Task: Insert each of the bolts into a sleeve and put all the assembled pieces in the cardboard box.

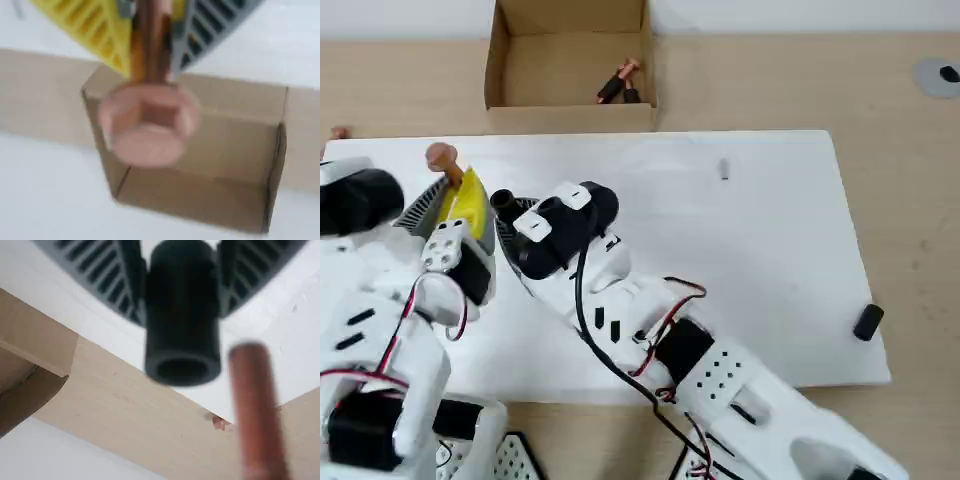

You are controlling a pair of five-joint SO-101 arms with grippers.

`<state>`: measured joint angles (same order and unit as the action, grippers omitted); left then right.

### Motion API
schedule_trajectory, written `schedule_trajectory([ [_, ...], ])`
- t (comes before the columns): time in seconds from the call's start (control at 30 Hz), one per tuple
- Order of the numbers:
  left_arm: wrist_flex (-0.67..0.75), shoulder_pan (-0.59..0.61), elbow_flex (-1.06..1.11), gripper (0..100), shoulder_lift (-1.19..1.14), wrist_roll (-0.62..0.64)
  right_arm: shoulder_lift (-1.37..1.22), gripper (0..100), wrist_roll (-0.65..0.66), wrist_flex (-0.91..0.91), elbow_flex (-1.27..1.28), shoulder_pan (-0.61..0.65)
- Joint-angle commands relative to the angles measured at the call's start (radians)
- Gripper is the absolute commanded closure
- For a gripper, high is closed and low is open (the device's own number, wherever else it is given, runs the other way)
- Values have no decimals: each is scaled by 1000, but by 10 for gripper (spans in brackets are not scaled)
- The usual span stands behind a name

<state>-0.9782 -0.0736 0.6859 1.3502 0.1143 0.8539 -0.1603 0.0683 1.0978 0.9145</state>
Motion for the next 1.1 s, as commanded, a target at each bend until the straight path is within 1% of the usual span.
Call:
schedule_trajectory([
  [0.0, 29, 8, 5, 991, 1, 5, 5, 989, 3, -23, -71, 25],
  [0.23, 54, 8, 2, 991, 1, 6, 5, 989, 3, -23, -70, 70],
  [0.5, 55, 8, 0, 992, 1, 6, 5, 989, 3, -23, -71, 70],
  [0.73, 132, 9, 5, 992, 1, 6, 5, 989, 2, -23, -71, 70],
  [0.93, 135, 9, 29, 993, -1, 9, 5, 989, 2, -25, -73, 70],
  [1.07, 135, 9, 100, 993, 7, 63, 5, 989, 2, -25, -101, 70],
])
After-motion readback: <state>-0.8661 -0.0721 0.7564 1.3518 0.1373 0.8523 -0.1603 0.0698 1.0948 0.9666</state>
